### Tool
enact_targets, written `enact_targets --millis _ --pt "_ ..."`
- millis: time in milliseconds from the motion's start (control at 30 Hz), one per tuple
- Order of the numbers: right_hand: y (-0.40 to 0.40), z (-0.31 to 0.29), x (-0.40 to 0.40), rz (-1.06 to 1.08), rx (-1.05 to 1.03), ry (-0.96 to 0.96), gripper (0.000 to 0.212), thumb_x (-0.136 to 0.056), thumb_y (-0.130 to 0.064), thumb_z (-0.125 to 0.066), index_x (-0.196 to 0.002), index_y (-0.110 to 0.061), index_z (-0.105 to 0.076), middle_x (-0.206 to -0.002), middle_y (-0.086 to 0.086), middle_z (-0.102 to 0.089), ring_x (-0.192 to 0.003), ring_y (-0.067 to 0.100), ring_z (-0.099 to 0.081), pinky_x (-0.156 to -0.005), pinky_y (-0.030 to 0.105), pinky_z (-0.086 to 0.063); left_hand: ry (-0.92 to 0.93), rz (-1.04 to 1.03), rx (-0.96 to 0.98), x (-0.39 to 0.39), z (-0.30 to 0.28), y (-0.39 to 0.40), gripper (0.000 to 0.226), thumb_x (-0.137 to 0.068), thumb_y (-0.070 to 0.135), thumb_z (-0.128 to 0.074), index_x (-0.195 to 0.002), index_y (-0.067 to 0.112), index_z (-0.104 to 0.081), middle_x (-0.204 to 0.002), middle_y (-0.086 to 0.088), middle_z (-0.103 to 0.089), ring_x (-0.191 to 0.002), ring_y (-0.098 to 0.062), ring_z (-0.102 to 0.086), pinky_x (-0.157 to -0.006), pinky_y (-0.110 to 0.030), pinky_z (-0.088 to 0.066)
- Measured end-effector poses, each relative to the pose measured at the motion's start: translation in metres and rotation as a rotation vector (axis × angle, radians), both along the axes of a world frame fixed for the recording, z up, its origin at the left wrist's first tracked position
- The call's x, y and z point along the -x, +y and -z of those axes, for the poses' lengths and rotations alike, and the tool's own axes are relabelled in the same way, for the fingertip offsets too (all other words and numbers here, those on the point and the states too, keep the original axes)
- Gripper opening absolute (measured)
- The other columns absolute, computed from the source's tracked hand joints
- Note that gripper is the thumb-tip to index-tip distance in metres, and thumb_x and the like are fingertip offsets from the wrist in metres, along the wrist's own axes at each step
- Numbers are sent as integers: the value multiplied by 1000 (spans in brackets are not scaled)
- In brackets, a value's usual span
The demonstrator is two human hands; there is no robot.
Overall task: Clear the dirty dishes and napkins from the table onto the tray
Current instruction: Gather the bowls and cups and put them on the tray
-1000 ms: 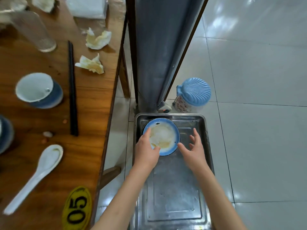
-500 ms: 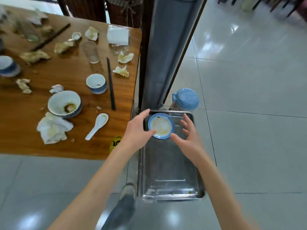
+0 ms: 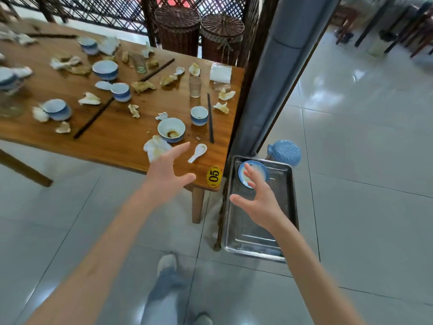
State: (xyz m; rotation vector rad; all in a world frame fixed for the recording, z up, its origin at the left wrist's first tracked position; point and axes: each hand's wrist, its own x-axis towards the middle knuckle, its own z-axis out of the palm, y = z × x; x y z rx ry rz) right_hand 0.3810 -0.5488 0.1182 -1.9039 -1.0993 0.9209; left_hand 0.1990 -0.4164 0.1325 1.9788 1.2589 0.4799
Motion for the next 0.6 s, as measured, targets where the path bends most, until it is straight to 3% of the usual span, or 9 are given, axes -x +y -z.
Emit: enact_targets --millis 67,200,367,600 --pt "8 -8 19 -42 -10 2 84 -79 -19 -74 -146 -31 -25 -138 -24 -36 -124 0 -35 -99 13 -31 27 -39 -12 18 -14 4 78 -73 25 -79 -140 34 -39 -141 6 -46 -126 -14 -44 -97 -29 -42" --pt "38 -14 47 -98 5 -16 87 -78 -24 -75 -146 -33 -22 -148 -11 -33 -132 9 -33 -103 28 -33 19 -74 -2 48 -33 25 78 -74 20 -78 -141 30 -39 -145 4 -42 -132 -16 -39 -104 -37 -41" --pt "93 -12 72 -114 37 -32 88 -78 -29 -75 -146 -37 -21 -151 -12 -28 -137 13 -29 -109 39 -36 6 -50 25 75 -35 76 79 -74 18 -78 -141 30 -38 -144 6 -42 -131 -13 -39 -101 -28 -37" --pt "173 1 93 -22 77 -72 91 -75 -35 -77 -145 -39 -19 -151 -13 -29 -135 11 -31 -105 36 -38 36 55 50 90 -8 177 79 -74 23 -78 -139 39 -36 -141 13 -43 -119 1 -37 -89 -16 -33"
